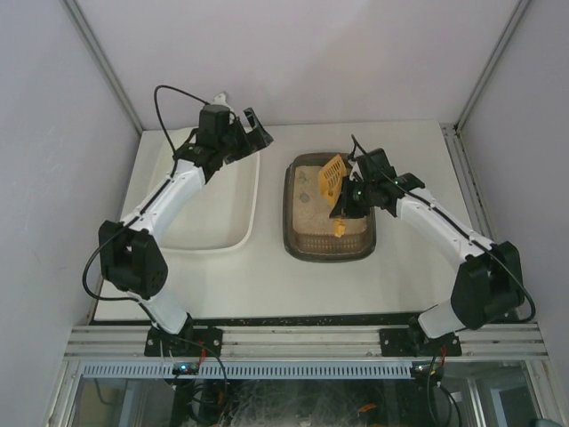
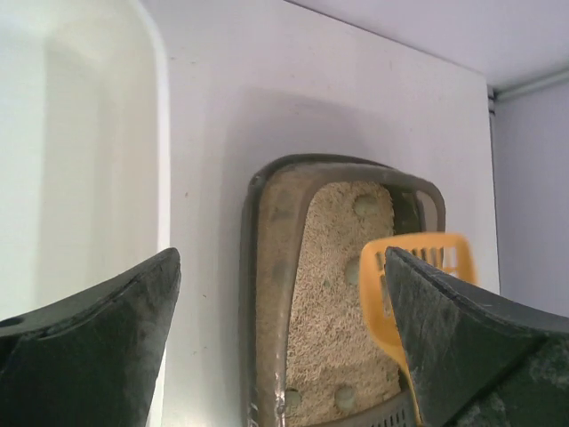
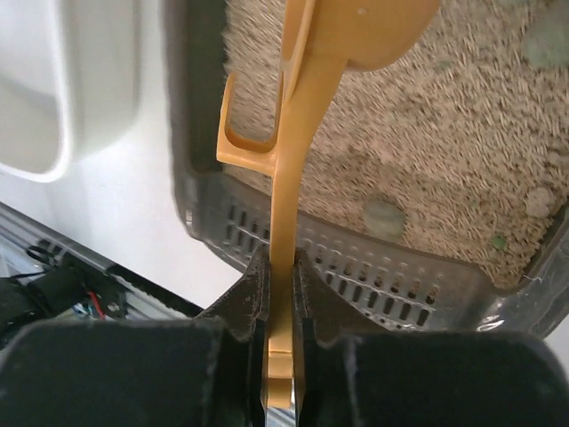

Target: Clean the litter box

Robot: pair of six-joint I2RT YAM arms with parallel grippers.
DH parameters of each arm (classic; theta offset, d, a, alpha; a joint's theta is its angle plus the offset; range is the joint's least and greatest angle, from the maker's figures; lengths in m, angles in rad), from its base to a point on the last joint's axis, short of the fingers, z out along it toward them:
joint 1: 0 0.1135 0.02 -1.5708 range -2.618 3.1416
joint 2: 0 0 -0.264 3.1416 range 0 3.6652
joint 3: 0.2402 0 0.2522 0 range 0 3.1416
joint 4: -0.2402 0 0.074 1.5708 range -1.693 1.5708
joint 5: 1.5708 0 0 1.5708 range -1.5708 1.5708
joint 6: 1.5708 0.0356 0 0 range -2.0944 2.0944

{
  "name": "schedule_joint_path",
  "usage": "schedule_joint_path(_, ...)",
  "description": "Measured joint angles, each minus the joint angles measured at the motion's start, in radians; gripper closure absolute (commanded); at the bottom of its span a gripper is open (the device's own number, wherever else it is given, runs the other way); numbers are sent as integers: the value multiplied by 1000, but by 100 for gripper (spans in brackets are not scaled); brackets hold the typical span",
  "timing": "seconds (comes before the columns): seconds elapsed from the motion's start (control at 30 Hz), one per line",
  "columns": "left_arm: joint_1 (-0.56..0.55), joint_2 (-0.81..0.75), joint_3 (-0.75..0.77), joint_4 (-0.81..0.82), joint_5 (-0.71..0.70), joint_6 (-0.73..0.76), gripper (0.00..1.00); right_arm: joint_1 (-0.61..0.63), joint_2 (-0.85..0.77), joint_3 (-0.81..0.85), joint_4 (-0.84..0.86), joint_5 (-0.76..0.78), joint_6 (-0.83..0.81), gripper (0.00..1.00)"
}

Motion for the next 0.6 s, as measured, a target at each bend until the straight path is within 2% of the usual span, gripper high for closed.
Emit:
schedule_joint_path(0.13,-15,-11,-40,-17,-113,-141,0,-13,105,41,-103,-2,-32,100)
schedule_joint_path(0.33,-57,7,-136,-43,-139,-313,0,-14,238,63,-145,-19,-43,100)
schedule_joint_path(0.6,-133,19,-140,-48,-163,-378,0,-13,310,119,-138,-71,-56,100)
